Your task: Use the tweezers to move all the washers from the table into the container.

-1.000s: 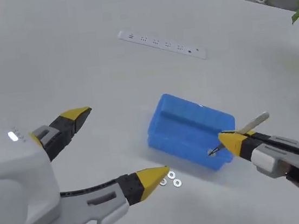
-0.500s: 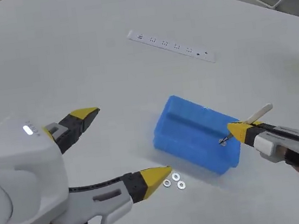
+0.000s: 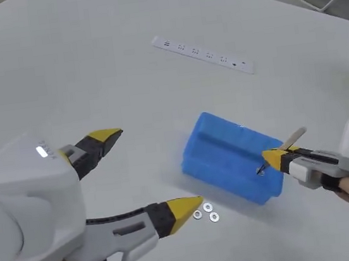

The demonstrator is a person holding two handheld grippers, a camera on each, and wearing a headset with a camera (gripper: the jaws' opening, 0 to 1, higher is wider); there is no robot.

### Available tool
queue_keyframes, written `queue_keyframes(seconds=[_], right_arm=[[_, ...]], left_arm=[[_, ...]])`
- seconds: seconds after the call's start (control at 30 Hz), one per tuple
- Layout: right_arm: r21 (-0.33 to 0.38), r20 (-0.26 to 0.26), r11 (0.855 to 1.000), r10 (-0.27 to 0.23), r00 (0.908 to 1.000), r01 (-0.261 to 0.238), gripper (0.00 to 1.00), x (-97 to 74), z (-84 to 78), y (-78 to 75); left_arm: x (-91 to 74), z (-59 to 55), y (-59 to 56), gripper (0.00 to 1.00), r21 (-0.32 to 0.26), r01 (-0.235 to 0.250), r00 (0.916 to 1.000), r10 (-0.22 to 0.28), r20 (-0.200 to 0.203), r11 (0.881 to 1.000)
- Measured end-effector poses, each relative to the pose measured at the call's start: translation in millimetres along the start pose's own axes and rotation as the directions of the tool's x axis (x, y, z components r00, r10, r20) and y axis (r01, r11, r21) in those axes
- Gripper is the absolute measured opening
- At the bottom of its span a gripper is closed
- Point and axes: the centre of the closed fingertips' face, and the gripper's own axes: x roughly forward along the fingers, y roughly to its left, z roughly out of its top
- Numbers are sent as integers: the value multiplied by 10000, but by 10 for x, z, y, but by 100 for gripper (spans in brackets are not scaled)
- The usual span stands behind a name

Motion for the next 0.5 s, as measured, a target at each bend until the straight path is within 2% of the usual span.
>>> queue_keyframes(seconds=[0.07,0.17,0.27,0.5], right_arm=[[-69,-52,10000,-14,10000,14,4,15,-12,-11],[-73,-102,10000,-24,9999,23,4,43,-29,-30],[-305,-325,9995,-81,9994,71,4,74,-78,-49],[-412,-434,9991,-46,9990,28,4,91,-99,-51]], left_arm=[[-1,-2,-6,82,37,14,10000,-14,-18,10000],[1,34,-35,84,-7,145,9997,-145,198,9999],[2,24,-35,84,12,152,9998,-153,154,9999],[10,2,-28,83,43,130,9999,-130,47,9999]])
